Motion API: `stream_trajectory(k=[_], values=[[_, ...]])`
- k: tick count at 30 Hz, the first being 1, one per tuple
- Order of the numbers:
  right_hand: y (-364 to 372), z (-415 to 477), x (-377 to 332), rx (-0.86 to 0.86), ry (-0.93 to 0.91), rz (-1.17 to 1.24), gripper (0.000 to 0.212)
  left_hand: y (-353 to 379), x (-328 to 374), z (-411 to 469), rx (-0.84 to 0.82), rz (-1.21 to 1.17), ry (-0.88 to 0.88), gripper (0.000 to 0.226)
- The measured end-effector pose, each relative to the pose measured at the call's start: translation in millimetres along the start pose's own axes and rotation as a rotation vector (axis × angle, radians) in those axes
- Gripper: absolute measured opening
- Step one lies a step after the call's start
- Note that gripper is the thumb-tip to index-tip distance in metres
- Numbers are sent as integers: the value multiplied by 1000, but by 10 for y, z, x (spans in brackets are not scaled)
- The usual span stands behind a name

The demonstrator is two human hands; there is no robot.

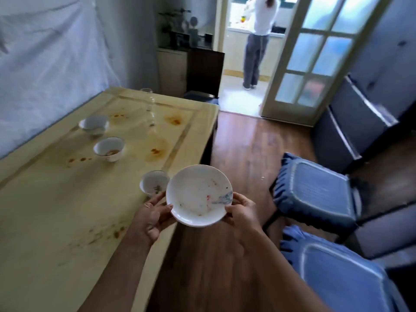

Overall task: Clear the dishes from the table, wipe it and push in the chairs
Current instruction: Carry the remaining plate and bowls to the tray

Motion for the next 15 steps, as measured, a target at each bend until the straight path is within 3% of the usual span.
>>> stream_trajectory(k=[15], values=[[-2460, -920, 542, 496, 60, 291, 44, 1757, -1775, -420, -373, 282, -291, 45]])
Point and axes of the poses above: each hand's wrist, its own z-axis towards the middle knuckle, its own y-axis out of the palm, x = y × z, the point moved 5 cm from there along z, towards the middle knuckle, and after that the axes turned 9 degrees about -z, right-handed, at the moved point
